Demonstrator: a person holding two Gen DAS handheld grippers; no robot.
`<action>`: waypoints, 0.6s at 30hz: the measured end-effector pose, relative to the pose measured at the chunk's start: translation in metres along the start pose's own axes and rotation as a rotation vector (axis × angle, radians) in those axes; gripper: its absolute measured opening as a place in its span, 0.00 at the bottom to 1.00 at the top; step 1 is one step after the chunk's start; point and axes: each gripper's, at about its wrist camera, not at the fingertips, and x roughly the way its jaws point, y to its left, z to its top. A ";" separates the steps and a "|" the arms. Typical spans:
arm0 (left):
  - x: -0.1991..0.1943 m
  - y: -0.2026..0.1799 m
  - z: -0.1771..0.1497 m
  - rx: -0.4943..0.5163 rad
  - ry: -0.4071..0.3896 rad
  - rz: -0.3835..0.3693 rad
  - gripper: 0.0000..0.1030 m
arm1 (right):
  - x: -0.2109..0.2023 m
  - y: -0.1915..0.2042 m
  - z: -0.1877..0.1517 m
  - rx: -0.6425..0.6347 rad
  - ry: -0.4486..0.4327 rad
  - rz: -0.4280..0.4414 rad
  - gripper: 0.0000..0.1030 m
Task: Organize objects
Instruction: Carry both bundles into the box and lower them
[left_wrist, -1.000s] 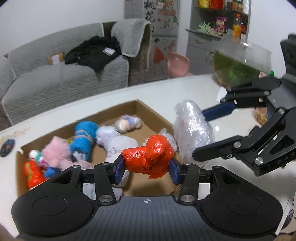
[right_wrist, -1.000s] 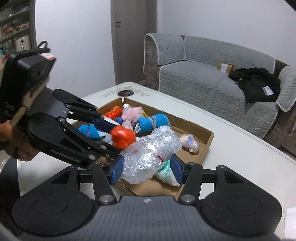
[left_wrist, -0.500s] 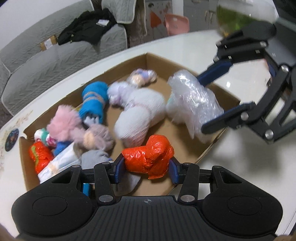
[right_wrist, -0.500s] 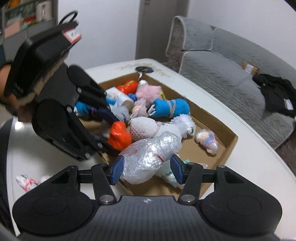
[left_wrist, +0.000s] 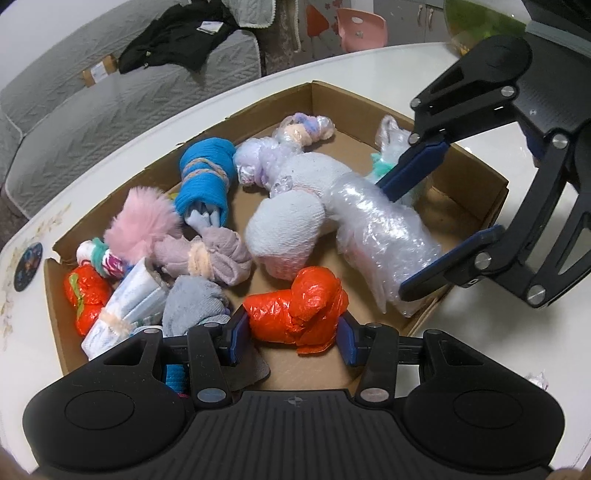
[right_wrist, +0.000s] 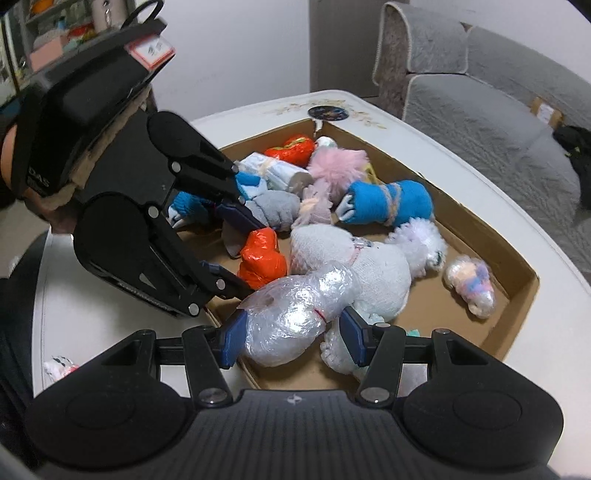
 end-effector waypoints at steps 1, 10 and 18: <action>0.000 0.001 -0.001 0.003 0.002 0.001 0.53 | 0.002 0.002 0.002 -0.015 0.009 -0.007 0.49; -0.001 0.002 -0.003 -0.008 0.000 0.003 0.53 | 0.020 0.016 0.008 -0.096 0.067 -0.040 0.49; -0.006 -0.003 -0.004 -0.015 -0.017 0.011 0.57 | 0.015 0.020 0.006 -0.084 0.062 -0.052 0.55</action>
